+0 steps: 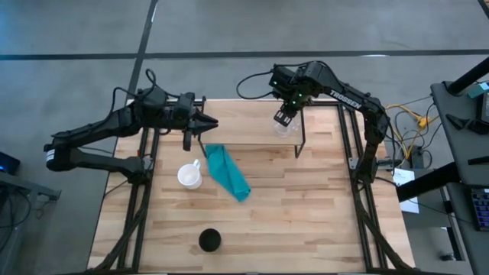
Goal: Stack small to large cups/mugs on shelf
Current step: Put the white mug on the shelf
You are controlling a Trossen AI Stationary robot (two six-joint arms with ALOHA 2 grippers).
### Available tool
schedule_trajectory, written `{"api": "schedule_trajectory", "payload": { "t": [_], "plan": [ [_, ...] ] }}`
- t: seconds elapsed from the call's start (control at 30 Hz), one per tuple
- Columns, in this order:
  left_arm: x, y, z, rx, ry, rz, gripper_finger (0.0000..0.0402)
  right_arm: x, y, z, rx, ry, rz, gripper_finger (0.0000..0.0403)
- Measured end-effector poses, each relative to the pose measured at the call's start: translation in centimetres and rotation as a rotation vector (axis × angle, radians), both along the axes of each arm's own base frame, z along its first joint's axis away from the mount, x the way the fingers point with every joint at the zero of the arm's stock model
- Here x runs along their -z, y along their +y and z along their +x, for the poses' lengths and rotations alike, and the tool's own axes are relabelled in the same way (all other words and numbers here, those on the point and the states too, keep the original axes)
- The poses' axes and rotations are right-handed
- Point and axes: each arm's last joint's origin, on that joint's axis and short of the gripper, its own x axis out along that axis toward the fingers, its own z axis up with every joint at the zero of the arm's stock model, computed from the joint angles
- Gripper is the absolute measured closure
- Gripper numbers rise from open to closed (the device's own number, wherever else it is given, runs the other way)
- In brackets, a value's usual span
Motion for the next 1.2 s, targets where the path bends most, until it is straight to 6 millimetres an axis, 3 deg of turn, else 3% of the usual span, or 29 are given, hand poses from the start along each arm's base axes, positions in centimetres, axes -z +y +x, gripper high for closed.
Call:
{"api": "schedule_trajectory", "payload": {
  "t": [0.27,0.47,0.77,1.2],
  "plan": [
    [0.2,0.3,0.8,0.0,0.012,-0.003,0.0358,-2.0,0.7,0.2,-0.025,-0.081,-0.015,0.0322],
    [-0.4,0.0,0.1,0.0,-0.029,0.009,0.0358,-4.5,2.5,0.4,-0.076,-0.167,-0.051,0.0316],
    [-1.3,-0.6,-1.9,-0.001,-0.071,0.021,0.0358,-7.8,6.7,0.7,-0.204,-0.308,-0.08,0.0327],
    [-0.3,-1.1,-3.4,-0.001,0.043,-0.019,0.0358,-8.3,13.2,1.3,-0.258,-0.364,0.016,0.0302]
  ]
}}
